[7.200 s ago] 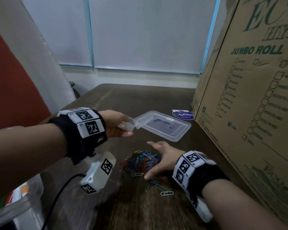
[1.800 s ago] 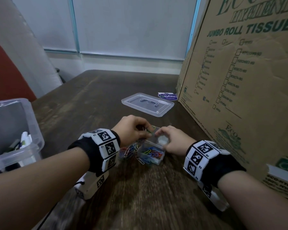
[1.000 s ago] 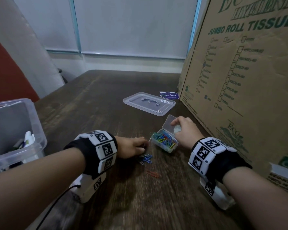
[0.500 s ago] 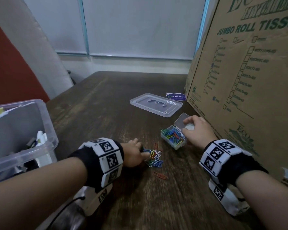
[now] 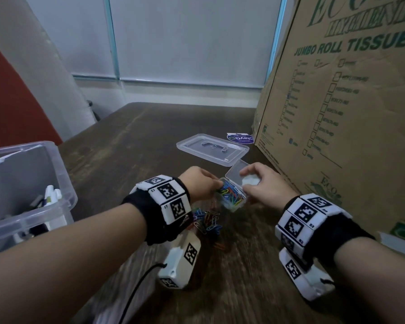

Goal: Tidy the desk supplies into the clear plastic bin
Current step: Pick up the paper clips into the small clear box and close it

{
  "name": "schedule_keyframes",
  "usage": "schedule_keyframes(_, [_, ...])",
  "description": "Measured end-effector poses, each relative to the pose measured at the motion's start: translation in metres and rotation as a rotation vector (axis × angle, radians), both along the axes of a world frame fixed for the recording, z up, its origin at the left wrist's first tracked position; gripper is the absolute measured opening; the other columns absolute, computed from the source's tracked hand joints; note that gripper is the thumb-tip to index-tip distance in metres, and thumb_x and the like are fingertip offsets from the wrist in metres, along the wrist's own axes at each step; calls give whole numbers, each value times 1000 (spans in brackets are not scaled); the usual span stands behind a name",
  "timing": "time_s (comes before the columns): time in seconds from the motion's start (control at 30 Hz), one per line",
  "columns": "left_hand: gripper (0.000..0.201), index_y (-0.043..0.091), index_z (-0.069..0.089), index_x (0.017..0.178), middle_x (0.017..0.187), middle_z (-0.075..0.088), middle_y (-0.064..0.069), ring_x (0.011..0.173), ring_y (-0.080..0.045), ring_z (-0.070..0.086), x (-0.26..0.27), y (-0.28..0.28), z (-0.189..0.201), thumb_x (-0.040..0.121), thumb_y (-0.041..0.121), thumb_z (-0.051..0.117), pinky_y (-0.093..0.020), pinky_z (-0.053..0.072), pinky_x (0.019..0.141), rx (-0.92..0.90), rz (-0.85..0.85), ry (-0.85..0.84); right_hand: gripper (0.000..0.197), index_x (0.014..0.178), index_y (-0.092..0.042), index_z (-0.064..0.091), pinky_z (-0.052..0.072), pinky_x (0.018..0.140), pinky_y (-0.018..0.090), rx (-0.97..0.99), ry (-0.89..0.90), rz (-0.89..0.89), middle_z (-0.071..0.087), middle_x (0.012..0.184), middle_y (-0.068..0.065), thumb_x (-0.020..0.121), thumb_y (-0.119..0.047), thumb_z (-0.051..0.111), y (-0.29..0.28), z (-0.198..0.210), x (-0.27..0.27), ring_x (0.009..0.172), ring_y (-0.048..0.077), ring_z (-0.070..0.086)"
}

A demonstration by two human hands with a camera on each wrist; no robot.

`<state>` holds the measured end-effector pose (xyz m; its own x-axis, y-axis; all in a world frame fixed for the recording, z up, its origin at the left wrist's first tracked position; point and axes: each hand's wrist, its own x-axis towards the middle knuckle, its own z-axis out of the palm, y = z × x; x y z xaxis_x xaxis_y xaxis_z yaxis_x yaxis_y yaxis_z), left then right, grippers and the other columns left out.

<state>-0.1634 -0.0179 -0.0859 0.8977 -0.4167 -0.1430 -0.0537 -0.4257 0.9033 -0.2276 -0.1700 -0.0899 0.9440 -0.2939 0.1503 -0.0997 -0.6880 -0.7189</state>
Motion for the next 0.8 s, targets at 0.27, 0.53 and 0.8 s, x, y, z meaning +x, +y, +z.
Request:
schedule_keyframes(0.27, [17, 13, 76, 96, 102, 73, -3, 92, -11, 64, -11, 6, 24, 79, 12, 72, -17, 47, 87, 158, -69, -552, 31, 86, -24, 51, 59, 72, 44, 156, 92, 30, 59, 94, 10, 80, 6, 53, 0, 8, -6, 72, 31, 67])
schedule_keyframes(0.53, [22, 22, 77, 93, 108, 73, 2, 100, -12, 64, -16, 10, 34, 85, 7, 62, -28, 51, 94, 316, -391, -627, 36, 87, -19, 50, 50, 57, 30, 197, 217, 47, 60, 89, 14, 83, 13, 33, -3, 8, -6, 59, 20, 62])
schedule_keyframes(0.8, [42, 12, 51, 125, 109, 62, -8, 85, -20, 66, -14, 17, 20, 86, 24, 64, -28, 60, 64, 60, -295, 154, 38, 85, -20, 51, 44, 52, 32, 146, 273, 116, 62, 98, 20, 82, 13, 33, -1, 16, -9, 67, 32, 59])
